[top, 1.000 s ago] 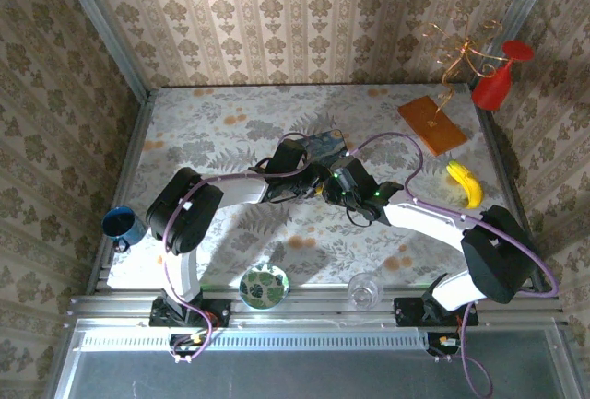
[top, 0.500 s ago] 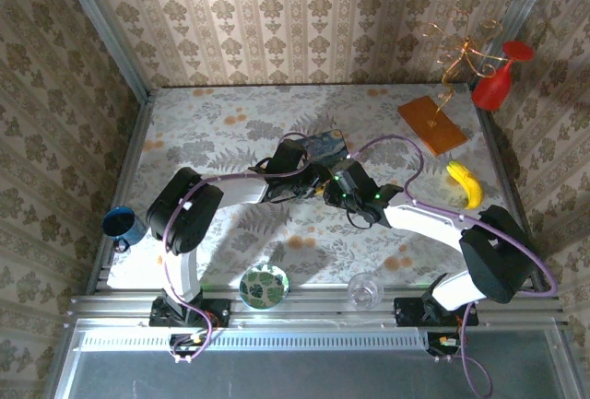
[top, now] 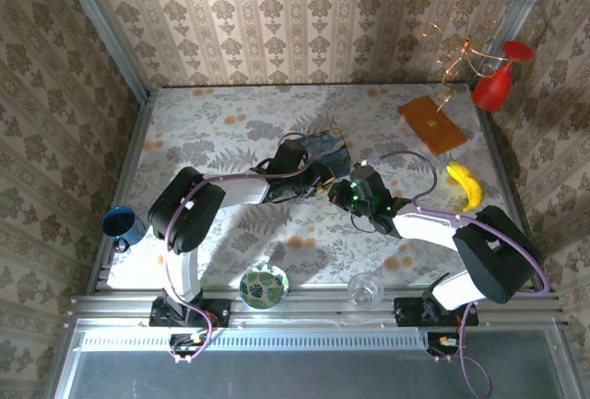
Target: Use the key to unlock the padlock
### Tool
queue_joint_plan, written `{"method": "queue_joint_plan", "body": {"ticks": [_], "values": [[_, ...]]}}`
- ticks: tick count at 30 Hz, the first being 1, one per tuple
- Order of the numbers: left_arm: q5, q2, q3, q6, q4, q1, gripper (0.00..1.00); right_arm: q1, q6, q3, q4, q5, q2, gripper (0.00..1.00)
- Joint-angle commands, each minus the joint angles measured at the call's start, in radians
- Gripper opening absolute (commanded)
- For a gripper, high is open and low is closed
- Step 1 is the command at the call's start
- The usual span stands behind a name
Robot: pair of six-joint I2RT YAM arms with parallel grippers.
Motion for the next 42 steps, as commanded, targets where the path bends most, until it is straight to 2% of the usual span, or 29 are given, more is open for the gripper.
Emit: {"method": "queue_joint_plan", "body": {"ticks": [1,5,9,17,27,34,35,38,42], "values": [[0.131,0.038,-0.032,-0.112,-0.034,-0.03,0.0,-0.058,0.202,-0.083,0.323,-0.13,0.105,0.0],[0.132,0.034,-0.037,-0.12,-0.001,-0.032,0.0,-0.066,0.372,-0.093,0.58,-0.21,0.25,0.0],[0.127,0.026,-0.05,-0.125,0.028,-0.033,0.0,-0.066,0.622,-0.11,0.952,-0.229,0.467,0.0],[0.126,0.029,-0.072,-0.145,0.107,-0.033,0.0,-0.058,0.708,-0.087,0.948,-0.191,0.472,0.0],[0.121,0.045,-0.093,-0.182,0.232,-0.035,0.0,-0.045,0.924,-0.037,0.952,-0.147,0.511,0.0],[0.119,0.05,-0.116,-0.214,0.264,-0.032,0.0,-0.045,0.933,-0.04,0.949,-0.127,0.508,0.0],[0.118,0.048,-0.121,-0.217,0.26,-0.031,0.04,-0.045,0.922,-0.042,0.948,-0.124,0.506,0.0],[0.105,0.024,-0.142,-0.212,0.23,-0.024,0.41,-0.043,0.906,-0.052,0.947,-0.113,0.505,0.0],[0.108,-0.025,-0.16,-0.171,0.153,-0.008,0.74,-0.045,0.897,-0.063,0.948,-0.105,0.5,0.0]]}}
